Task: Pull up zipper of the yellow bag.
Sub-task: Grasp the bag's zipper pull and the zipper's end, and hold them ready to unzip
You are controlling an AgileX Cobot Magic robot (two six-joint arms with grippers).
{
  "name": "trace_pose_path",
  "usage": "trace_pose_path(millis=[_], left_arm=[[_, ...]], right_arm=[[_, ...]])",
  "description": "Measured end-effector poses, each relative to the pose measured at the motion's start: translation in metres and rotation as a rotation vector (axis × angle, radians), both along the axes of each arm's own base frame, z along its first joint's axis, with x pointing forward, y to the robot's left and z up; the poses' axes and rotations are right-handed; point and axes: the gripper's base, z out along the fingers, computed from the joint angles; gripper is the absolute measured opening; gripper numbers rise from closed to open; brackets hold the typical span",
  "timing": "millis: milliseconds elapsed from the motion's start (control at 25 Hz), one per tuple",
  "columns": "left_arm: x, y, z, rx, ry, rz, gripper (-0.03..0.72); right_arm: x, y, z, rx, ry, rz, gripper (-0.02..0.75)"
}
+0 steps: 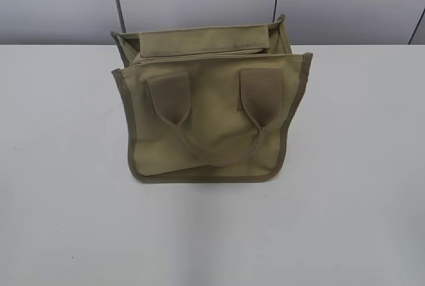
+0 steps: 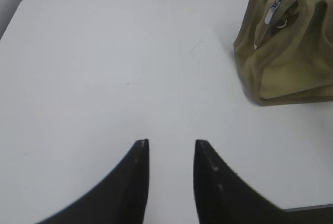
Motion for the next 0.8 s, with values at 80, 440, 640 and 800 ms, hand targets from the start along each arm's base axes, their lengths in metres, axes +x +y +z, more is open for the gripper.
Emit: trace_pose_path(millis=[80, 440, 640, 800], left_arm=[[0.001, 0.000, 0.000, 0.000, 0.007, -0.004, 0.246], [0.051, -0.003, 0.034, -0.105, -0.100, 0.002, 0.473], [0.098, 0.000, 0.050, -0.157, -0.212, 0.054, 0.426], [0.137, -0.003, 0.045, -0.137, -0.199, 0.047, 0.414]], right_arm=[[0.000, 0.001, 0.000, 0.011, 0.000, 0.007, 0.559], [0.000, 0.002, 0.000, 0.020, -0.001, 0.013, 0.559], [0.000, 0.002, 0.000, 0.020, -0.001, 0.013, 0.559], [0.000, 0.002, 0.000, 0.020, -0.001, 0.013, 0.559]])
